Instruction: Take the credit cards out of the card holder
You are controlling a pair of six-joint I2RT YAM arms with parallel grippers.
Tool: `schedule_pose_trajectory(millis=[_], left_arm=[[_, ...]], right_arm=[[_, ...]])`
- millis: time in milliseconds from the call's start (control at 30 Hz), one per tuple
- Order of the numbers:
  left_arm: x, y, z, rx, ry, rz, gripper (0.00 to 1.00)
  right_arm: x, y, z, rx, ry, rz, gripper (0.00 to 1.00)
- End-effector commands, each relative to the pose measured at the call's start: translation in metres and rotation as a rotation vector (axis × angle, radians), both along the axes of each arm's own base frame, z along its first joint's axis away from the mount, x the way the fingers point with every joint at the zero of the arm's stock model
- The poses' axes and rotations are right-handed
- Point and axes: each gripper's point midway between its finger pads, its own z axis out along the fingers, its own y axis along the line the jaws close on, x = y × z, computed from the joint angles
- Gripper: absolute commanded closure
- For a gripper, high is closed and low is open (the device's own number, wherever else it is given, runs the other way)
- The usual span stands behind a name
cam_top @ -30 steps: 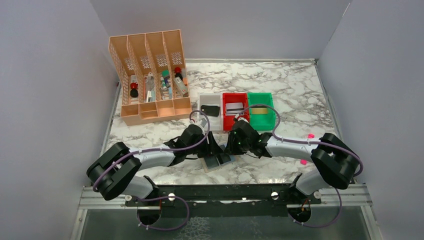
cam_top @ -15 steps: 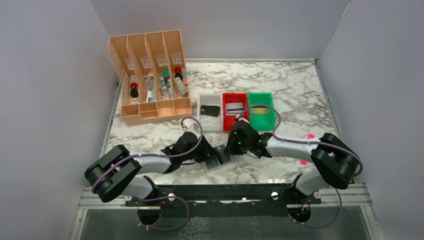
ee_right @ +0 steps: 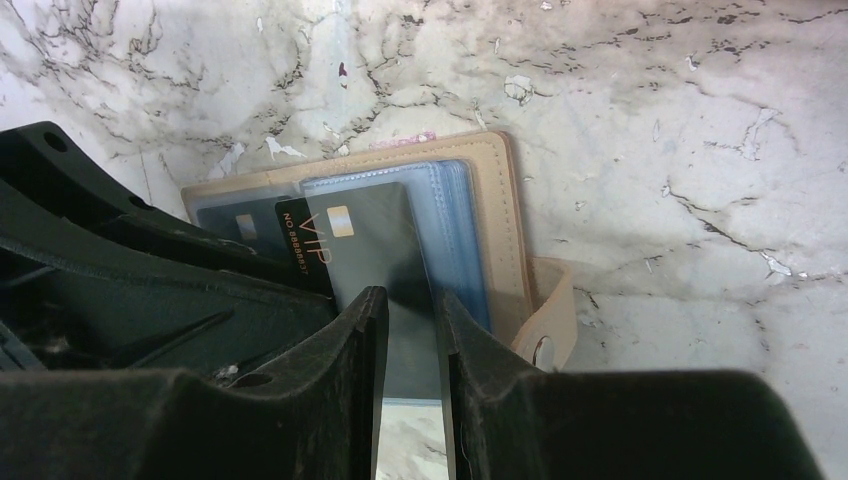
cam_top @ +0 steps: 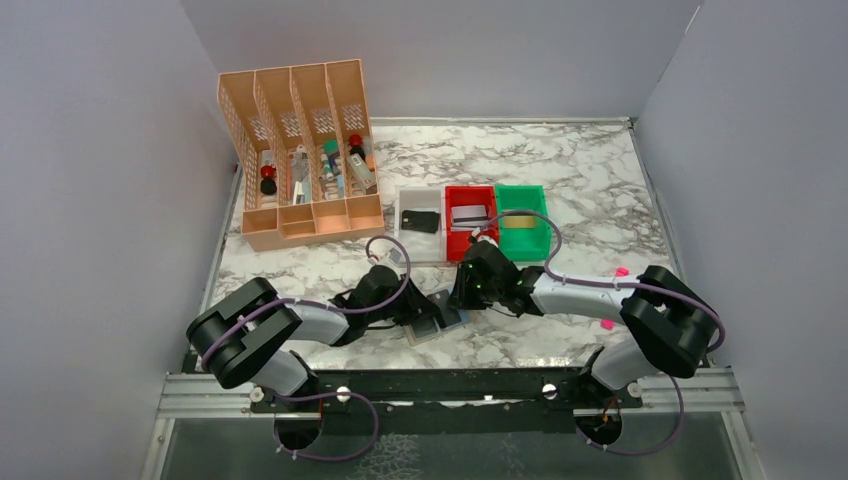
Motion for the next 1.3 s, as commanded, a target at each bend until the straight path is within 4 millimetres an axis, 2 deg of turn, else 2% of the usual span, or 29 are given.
schedule_pose_trajectory(millis=[0, 233, 367, 833, 1067, 1267], left_arm=[[-0.004, 0.005, -0.004, 0.009, 0.001, 0.009, 0.80], [-0.005, 0.006, -0.002, 0.007, -0.009, 0.004, 0.96], [-0.005, 0.006, 0.000, 0.005, -0.019, 0.001, 1.00], [-0.006, 0.029, 0.008, 0.060, -0.079, 0.020, 1.00], [0.012, 0.052, 0.029, 0.268, -0.168, 0.028, 1.00], [0.017, 0.057, 0.054, 0.290, -0.248, 0.016, 1.00]], right_arm=[[-0.013, -0.031, -0.034, -0.143, 0.063, -0.029, 0.70], [-0.014, -0.032, -0.034, -0.145, 0.066, -0.034, 0.70], [-0.013, -0.034, -0.034, -0.149, 0.063, -0.040, 0.70], [-0.007, -0.037, -0.029, -0.173, 0.039, -0.062, 0.70], [-0.002, -0.029, -0.020, -0.133, 0.021, -0.059, 0.70], [0.001, -0.018, 0.001, -0.042, -0.038, -0.034, 0.69]])
